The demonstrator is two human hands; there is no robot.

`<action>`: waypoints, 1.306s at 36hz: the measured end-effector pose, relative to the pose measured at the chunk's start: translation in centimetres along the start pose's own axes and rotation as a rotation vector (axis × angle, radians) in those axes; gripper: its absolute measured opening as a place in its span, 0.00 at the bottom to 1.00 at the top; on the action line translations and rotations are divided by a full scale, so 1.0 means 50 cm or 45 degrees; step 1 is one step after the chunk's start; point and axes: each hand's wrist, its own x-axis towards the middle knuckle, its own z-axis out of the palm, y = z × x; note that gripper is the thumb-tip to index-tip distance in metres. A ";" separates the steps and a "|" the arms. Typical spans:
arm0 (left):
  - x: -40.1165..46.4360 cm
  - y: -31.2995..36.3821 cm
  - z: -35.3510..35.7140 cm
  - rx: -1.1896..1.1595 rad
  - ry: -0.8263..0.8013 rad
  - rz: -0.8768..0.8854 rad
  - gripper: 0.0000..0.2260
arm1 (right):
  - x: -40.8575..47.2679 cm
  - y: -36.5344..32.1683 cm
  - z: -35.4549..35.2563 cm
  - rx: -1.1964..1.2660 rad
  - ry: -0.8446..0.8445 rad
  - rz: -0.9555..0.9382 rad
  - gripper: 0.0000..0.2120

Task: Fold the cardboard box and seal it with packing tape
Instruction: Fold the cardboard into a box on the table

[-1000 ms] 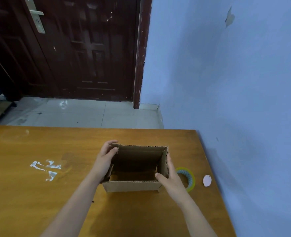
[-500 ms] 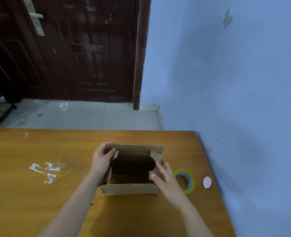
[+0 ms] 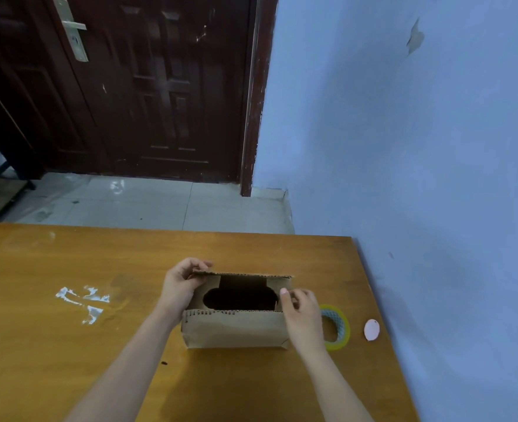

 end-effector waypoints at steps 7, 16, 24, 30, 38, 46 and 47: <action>-0.003 -0.019 -0.008 -0.080 -0.021 -0.032 0.18 | 0.026 0.008 0.041 -0.012 0.230 0.054 0.13; -0.033 -0.004 -0.016 0.042 -0.167 0.081 0.19 | 0.044 0.011 0.067 0.238 0.374 0.166 0.18; -0.038 -0.025 -0.001 0.035 -0.111 0.058 0.05 | 0.049 0.003 0.053 0.493 0.229 0.224 0.12; -0.037 -0.024 0.002 -0.066 -0.050 0.000 0.08 | 0.054 -0.002 0.035 0.628 0.169 0.333 0.10; -0.036 -0.028 -0.012 -0.072 0.041 -0.024 0.14 | 0.052 -0.003 0.027 0.818 0.054 0.385 0.15; -0.036 -0.021 -0.003 -0.098 0.105 0.014 0.15 | 0.043 -0.005 0.037 0.688 0.091 0.371 0.17; -0.038 -0.021 0.000 -0.078 0.093 0.027 0.16 | 0.045 -0.005 0.039 0.631 0.110 0.355 0.18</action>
